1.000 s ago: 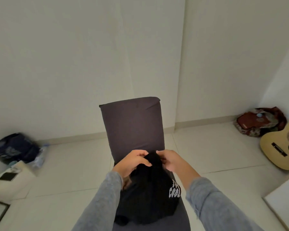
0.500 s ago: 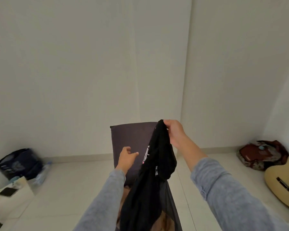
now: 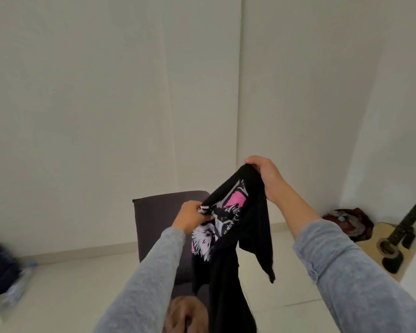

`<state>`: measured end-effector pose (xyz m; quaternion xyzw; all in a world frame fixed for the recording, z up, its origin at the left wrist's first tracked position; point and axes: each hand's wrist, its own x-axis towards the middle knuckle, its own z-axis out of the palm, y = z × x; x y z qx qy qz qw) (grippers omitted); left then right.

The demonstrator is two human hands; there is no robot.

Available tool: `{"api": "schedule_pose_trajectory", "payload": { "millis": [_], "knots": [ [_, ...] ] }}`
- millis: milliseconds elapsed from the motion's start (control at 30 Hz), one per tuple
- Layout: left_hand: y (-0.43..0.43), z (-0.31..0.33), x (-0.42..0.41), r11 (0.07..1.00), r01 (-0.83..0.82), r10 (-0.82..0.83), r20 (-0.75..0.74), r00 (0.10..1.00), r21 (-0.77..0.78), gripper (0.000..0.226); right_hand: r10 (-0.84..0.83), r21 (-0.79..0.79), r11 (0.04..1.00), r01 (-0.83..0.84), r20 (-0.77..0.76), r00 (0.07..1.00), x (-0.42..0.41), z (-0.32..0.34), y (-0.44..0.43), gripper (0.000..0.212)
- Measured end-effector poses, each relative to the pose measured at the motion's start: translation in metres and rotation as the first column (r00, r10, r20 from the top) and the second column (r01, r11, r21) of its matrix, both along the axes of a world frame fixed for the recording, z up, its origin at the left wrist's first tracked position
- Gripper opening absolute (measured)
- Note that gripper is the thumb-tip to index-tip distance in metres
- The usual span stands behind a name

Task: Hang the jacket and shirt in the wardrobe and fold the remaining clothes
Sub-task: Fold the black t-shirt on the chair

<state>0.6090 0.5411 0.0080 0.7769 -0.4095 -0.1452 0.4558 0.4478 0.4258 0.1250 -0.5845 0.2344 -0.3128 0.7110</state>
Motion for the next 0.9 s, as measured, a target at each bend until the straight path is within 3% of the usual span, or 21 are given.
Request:
{"api": "schedule_pose_trajectory", "payload": {
  "millis": [67,133,233,267,300,400,500,533,633,733,833,900],
  "knots": [
    [0.001,0.010,0.008,0.996,-0.084,0.086,0.067,0.994,-0.031,0.020,-0.076,-0.321,0.947,0.020,-0.162,0.984,-0.007,-0.006,-0.012,0.027],
    [0.003,0.024,0.012,0.981,-0.136,0.148,0.087,0.985,-0.136,0.023,-0.124,-0.543,0.832,-0.115,-0.385,0.915,-0.011,-0.013,-0.016,0.037],
    [0.005,0.045,0.011,0.978,-0.059,0.057,-0.013,0.998,-0.201,0.007,-0.146,-0.562,0.683,-0.467,-0.731,0.666,-0.011,-0.023,-0.014,0.055],
    [0.010,0.051,0.006,0.988,-0.022,0.013,-0.058,0.998,-0.152,0.019,-0.137,-0.561,0.663,-0.496,-0.742,0.656,-0.011,-0.026,-0.012,0.049],
    [0.016,0.053,0.001,0.994,0.035,-0.045,-0.098,0.994,-0.100,0.030,-0.123,-0.581,0.668,-0.464,-0.701,0.702,-0.010,-0.028,-0.010,0.040],
    [0.033,0.042,-0.006,0.957,0.288,-0.283,-0.331,0.900,-0.035,0.050,-0.153,-0.665,0.724,-0.183,-0.413,0.898,0.000,-0.029,-0.006,0.023],
    [0.044,0.027,-0.016,0.892,0.445,-0.382,-0.650,0.657,-0.074,0.028,-0.234,-0.758,0.649,-0.062,-0.277,0.932,0.014,-0.029,0.003,0.023],
    [0.045,0.021,-0.017,0.909,0.410,-0.346,-0.681,0.646,-0.073,0.022,-0.238,-0.772,0.633,-0.056,-0.263,0.935,0.019,-0.032,0.008,0.022],
    [0.048,0.000,-0.006,0.975,0.222,-0.167,-0.585,0.794,0.022,0.043,-0.227,-0.698,0.716,0.016,-0.211,0.951,0.028,-0.050,0.017,0.019],
    [0.060,-0.015,0.006,0.961,0.004,0.054,-0.202,0.978,0.275,0.040,-0.214,-0.644,0.765,0.028,-0.212,0.954,0.031,-0.072,0.021,0.019],
    [0.082,-0.032,0.015,0.836,-0.203,0.182,0.092,0.979,0.510,0.030,-0.203,-0.609,0.793,0.022,-0.230,0.952,0.032,-0.090,0.031,0.020],
    [0.098,-0.043,0.017,0.794,-0.329,0.290,0.158,0.944,0.511,0.037,-0.205,-0.575,0.818,0.028,-0.245,0.948,0.032,-0.095,0.036,0.023]
  ]
}}
